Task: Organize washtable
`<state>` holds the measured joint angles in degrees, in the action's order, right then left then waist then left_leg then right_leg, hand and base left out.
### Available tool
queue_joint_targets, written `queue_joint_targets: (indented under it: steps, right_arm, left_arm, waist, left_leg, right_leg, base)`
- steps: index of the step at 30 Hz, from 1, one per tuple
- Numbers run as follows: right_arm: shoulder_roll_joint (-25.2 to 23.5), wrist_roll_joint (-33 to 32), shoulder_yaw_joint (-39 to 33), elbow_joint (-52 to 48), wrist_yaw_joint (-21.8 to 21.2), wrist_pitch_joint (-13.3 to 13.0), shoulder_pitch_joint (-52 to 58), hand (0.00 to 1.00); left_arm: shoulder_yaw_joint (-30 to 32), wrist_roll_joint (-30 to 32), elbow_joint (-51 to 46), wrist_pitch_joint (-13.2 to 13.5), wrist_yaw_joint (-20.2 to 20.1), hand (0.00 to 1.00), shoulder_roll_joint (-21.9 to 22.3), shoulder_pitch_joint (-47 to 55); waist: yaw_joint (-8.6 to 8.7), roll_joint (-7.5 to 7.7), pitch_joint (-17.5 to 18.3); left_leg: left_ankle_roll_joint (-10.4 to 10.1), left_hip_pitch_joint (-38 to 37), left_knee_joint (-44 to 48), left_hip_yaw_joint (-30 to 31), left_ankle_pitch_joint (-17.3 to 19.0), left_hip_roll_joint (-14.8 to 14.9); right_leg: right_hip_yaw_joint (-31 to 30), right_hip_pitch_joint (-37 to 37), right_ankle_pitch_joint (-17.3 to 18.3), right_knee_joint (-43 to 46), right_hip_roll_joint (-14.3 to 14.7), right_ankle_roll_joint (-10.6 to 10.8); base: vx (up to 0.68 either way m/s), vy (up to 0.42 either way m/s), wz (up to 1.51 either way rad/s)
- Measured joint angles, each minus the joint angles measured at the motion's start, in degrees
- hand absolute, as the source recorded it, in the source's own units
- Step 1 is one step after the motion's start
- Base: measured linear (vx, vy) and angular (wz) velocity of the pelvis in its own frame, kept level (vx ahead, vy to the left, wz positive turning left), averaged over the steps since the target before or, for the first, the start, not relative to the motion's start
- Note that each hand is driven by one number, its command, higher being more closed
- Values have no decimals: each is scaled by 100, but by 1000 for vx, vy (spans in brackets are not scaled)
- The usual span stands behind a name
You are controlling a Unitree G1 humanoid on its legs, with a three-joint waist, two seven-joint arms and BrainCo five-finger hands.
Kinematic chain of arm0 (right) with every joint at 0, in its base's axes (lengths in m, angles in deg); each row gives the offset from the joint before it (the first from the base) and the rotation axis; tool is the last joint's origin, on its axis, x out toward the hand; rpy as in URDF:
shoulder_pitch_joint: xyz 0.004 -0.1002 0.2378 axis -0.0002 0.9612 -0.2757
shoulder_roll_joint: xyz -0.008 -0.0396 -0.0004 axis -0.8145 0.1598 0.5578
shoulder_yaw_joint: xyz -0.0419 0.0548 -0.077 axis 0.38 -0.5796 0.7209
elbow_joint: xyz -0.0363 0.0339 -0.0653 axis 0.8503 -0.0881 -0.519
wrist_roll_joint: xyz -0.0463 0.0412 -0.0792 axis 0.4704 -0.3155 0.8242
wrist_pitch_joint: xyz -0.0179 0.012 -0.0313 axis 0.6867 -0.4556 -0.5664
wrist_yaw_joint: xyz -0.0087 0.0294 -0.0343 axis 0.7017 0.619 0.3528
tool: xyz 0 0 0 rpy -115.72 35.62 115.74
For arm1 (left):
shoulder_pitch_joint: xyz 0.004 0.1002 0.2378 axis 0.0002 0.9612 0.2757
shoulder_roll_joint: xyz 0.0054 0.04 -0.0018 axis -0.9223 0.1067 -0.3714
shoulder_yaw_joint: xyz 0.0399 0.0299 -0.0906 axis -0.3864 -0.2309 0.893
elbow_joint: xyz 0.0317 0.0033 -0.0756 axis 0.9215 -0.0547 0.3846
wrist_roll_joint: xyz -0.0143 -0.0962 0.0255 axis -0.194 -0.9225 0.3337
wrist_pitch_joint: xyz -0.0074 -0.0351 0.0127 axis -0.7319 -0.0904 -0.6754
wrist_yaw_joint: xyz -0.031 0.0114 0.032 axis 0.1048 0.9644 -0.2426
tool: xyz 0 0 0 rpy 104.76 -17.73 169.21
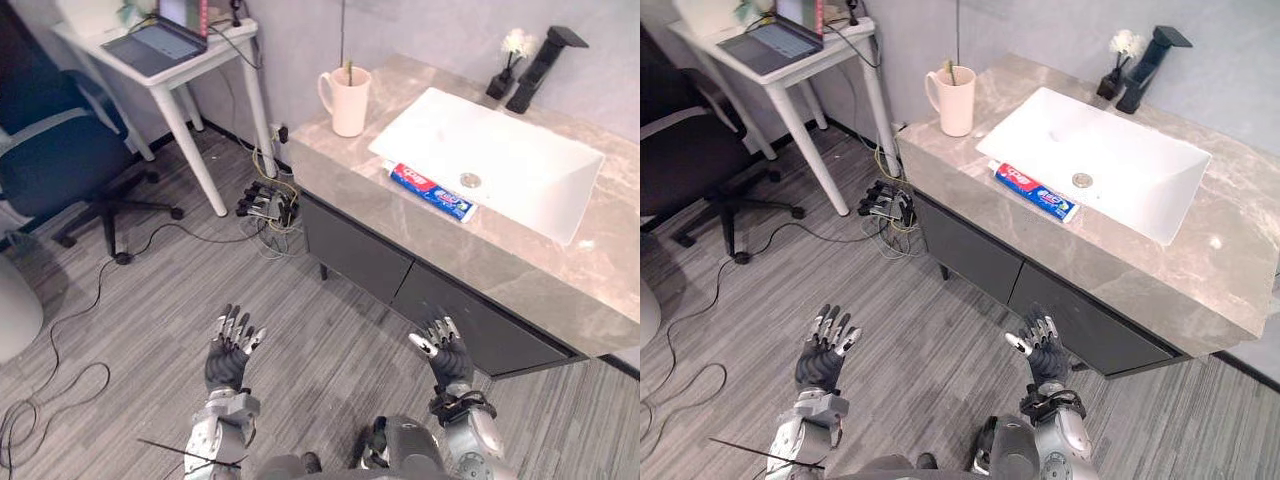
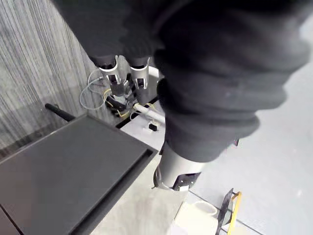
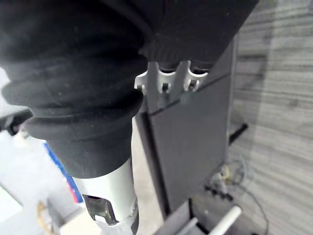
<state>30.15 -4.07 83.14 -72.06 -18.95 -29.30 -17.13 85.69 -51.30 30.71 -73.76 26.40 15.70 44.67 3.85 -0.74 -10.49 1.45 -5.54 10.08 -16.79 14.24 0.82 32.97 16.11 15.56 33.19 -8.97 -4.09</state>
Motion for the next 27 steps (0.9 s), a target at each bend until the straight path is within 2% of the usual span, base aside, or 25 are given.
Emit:
queue_joint_targets:
  steps: [1,2,3,4,5,7,8,10,12,13,14,15,16,17,18,20,21,22,23,24,25,26,27]
  right_arm:
    - [-4,-8,16,0,5,0,43,0]
    - [2,-17,72,9,4,0,59,0]
    - [19,-21,97,24,21,7,73,0]
    - [70,-29,198,-40,99,-3,91,0]
    - [101,-34,262,-76,100,-2,93,0]
    - [95,-145,497,-376,98,-66,53,0]
    - [82,-164,512,-425,99,-88,27,0]
    - [132,-236,496,-193,97,-95,-132,0]
    - [172,-234,509,5,92,-92,-215,0]
    - [200,-228,506,124,94,-88,-238,0]
    - [218,-222,511,161,91,-89,-228,0]
    - [260,-216,515,291,82,-88,-223,0]
    - [280,-216,510,332,86,-87,-221,0]
    - [328,-217,497,343,95,-86,-184,0]
    - [370,-221,460,342,95,-90,-110,0]
    - [431,-223,441,318,91,-91,-7,0]
    - [504,-222,440,241,85,-94,105,0]
    - [424,-217,448,239,79,-62,174,0]
    - [343,-217,430,220,73,-60,219,0]
    - [119,-215,317,203,72,-57,294,0]
    - [-118,-178,261,167,76,-33,369,0]
    - [-109,-142,255,88,62,-10,426,0]
    - [-191,-92,217,-95,68,15,530,0]
  left_arm:
    - [-67,9,-1,-1,-3,0,15,-21]
    - [-96,9,26,-16,-10,0,33,-18]
    - [-108,7,33,-67,-9,0,86,-7]
    - [-115,3,9,-65,-16,0,201,-33]
    - [-126,-5,-9,-63,-18,0,234,-62]
    - [-182,-21,-137,-48,-127,0,217,-5]
    - [-193,-48,-137,-48,-129,0,215,-7]
    - [-170,-123,-107,-48,-126,0,220,10]
    - [-82,-123,-89,-51,-115,0,224,92]
    - [-20,-123,-83,-54,-107,0,226,179]
    - [-10,-123,-82,-53,-106,0,226,182]
    - [23,-123,-82,-51,-96,0,254,209]
    - [52,-124,-82,-49,-72,0,280,207]
    - [76,-126,-79,-43,9,0,283,205]
    - [79,-127,-79,-36,26,0,278,192]
    - [46,-127,-83,-30,25,0,278,189]
    - [-59,-123,-100,14,26,0,276,211]
    - [-111,-123,-97,37,29,0,220,205]
    - [-121,-122,-97,47,29,0,168,161]
    - [-163,-119,-102,70,27,0,67,64]
    - [-222,-120,-105,74,18,0,-65,19]
    - [-277,-119,-106,74,14,0,-120,16]
    - [-387,-113,-119,76,-12,0,-181,45]
  waist:
    - [8,37,16]
    - [2,1,16]
    - [26,-129,69]
    - [68,-170,85]
    - [49,-178,85]
    - [-93,-127,113]
    - [-112,-100,127]
    - [-184,-25,195]
    - [-178,-22,194]
    - [-171,-17,190]
    - [-169,-15,190]
    - [-173,0,183]
    - [-173,1,182]
    - [-166,25,168]
    - [-165,23,169]
    - [-172,-55,218]
    - [-172,-208,317]
    - [-132,-48,443]
    - [-108,60,488]
    - [-68,210,507]
    - [-61,302,473]
    - [-79,359,491]
    - [-90,314,464]
  left_leg:
    - [-108,-139,112,-51,201,-46]
    - [-163,-216,222,-67,324,-16]
    - [-257,-277,454,-117,393,116]
    - [-262,-134,1173,-310,398,320]
    - [-266,2,1662,-411,394,462]
    - [-282,529,3196,-652,438,1049]
    - [-272,675,3404,-704,444,1169]
    - [-203,1241,3410,-644,486,1524]
    - [-234,1483,2966,-402,469,1629]
    - [-365,1608,2446,64,391,1613]
    - [-472,1634,2253,251,327,1611]
    - [-650,1687,1916,659,195,1616]
    - [-718,1709,1784,844,134,1618]
    - [-808,1747,1604,1139,5,1621]
    - [-805,1746,1363,1363,-269,1622]
    - [-724,1686,945,1587,-978,1621]
    - [-887,1690,851,1834,-1537,1624]
    - [-1360,1629,1083,1985,-1019,1408]
    - [-1391,1637,1123,1950,-834,1295]
    - [-1382,1653,1168,1795,-583,1172]
    - [-1301,1653,1241,1620,-515,1061]
    - [-1243,1640,1276,1541,-480,1046]
    - [-1137,1594,1288,1422,-404,1017]
  right_leg:
    - [73,-91,-200,-419,-27,-171]
    - [93,-156,-108,-399,-19,-365]
    - [121,-252,10,-378,64,-304]
    - [115,-500,123,-528,194,-329]
    - [70,-626,125,-655,279,-336]
    - [-183,-1123,125,-1132,573,-336]
    - [-228,-1218,125,-1219,580,-336]
    - [-531,-1355,94,-1482,545,-284]
    - [-755,-1411,92,-1487,469,-279]
    - [-973,-1461,84,-1423,352,-237]
    - [-1033,-1498,86,-1393,292,-192]
    - [-1197,-1513,91,-1269,183,-18]
    - [-1293,-1515,111,-1196,115,28]
    - [-1472,-1519,166,-1027,-42,228]
    - [-1683,-1527,226,-836,-204,437]
    - [-1870,-1499,284,-590,-348,789]
    - [-1980,-1454,396,-386,-437,1123]
    - [-2097,-1402,526,-233,-711,1375]
    - [-2122,-1367,522,-196,-851,1433]
    - [-2179,-1360,364,-240,-1056,1666]
    - [-2228,-1371,102,-355,-1180,1756]
    - [-2229,-1387,-72,-434,-1212,1794]
    - [-2233,-1400,-407,-577,-1262,1823]
  base:
    - [341,-30,-16]
    - [414,-41,-19]
    - [566,-75,-11]
    - [561,-69,-11]
    - [521,-79,-34]
    - [375,-59,-56]
    - [332,-61,-42]
    - [330,-23,-61]
    - [249,71,-75]
    - [207,144,-73]
    - [341,302,-92]
    - [225,271,-66]
    - [218,301,-83]
    - [198,396,-80]
    - [187,420,-84]
    - [175,492,-65]
    - [199,644,-58]
    - [165,545,-43]
    - [96,482,-8]
    - [34,461,0]
    - [29,529,-7]
    - [-24,366,-30]
    - [-62,317,-40]
